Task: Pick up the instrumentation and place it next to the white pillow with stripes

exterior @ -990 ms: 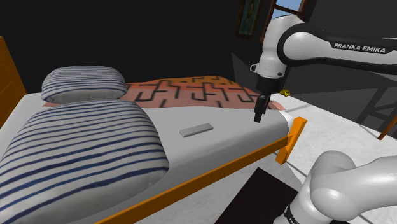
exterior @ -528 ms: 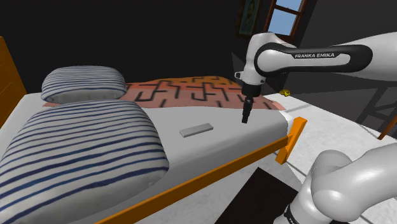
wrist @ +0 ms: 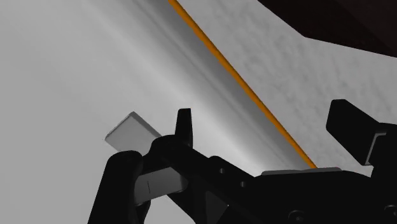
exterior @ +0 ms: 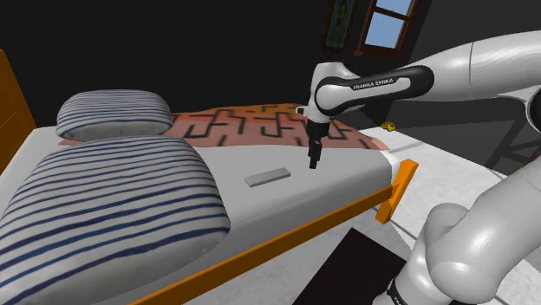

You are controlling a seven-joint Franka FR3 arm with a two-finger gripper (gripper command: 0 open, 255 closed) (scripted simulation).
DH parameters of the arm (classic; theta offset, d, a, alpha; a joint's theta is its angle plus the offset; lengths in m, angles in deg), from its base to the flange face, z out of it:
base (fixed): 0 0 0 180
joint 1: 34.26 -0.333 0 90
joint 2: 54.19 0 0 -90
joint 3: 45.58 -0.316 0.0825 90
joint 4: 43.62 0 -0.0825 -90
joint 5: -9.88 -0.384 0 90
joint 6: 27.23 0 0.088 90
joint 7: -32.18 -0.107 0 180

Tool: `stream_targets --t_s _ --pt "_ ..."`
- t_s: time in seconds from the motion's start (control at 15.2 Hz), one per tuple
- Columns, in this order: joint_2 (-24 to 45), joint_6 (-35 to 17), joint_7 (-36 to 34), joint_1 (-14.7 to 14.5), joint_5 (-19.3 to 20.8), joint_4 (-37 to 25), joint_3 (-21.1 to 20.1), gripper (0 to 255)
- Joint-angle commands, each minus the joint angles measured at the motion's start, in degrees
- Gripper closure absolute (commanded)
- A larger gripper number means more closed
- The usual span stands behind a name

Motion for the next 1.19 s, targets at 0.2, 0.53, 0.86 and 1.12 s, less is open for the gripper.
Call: stream_targets --t_s 0.2,0.53,0.86,1.12 --pt "11.3 -6.63 10.7 -2.11 -3.13 -5.13 2.11 0" --pt "22.43 -10.6 21.1 -2.92 -7.61 -12.3 2.15 0" --pt "33.06 -12.75 30.36 -2.42 -11.68 -20.82 0.23 0" --pt "35.71 -14.94 31.89 -2.09 -12.6 -21.27 -0.43 0"
